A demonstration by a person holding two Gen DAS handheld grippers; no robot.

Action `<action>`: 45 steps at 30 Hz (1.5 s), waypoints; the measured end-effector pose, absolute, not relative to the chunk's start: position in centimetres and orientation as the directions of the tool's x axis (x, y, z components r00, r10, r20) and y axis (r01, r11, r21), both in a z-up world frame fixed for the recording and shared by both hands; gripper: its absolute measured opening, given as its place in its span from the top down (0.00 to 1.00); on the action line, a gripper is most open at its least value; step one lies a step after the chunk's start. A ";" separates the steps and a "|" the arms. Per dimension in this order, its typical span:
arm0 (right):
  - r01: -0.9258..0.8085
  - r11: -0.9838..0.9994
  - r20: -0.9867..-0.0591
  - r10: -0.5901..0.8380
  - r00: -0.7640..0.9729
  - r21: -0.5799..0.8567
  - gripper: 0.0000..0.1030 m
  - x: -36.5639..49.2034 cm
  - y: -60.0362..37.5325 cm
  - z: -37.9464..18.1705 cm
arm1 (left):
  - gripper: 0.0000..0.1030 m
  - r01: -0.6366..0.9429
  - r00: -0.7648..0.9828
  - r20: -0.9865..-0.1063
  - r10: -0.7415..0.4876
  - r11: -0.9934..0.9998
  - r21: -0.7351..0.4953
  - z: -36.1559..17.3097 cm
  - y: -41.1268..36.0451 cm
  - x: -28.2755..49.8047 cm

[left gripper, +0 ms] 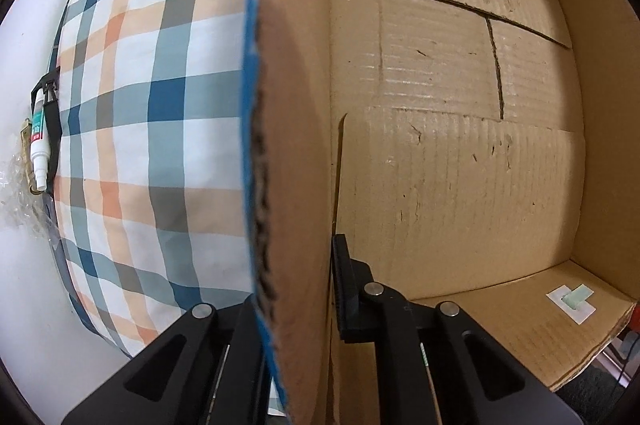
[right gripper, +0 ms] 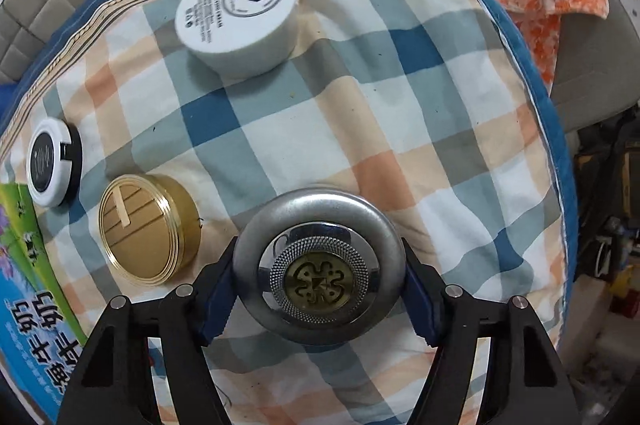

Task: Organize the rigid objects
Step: 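Carry the silver tin into the box and open the right gripper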

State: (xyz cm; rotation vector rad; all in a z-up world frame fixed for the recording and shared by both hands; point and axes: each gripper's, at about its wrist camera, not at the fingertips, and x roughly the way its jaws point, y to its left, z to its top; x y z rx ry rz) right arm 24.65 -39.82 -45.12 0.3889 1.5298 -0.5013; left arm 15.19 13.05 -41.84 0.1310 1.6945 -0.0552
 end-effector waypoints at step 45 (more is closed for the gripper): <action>-0.018 0.975 -0.967 0.222 0.122 0.222 0.29 34.2 -2.4 -33.8 | 0.96 0.096 -0.086 -0.996 -0.012 0.995 -0.021 -39.9 15.3 13.8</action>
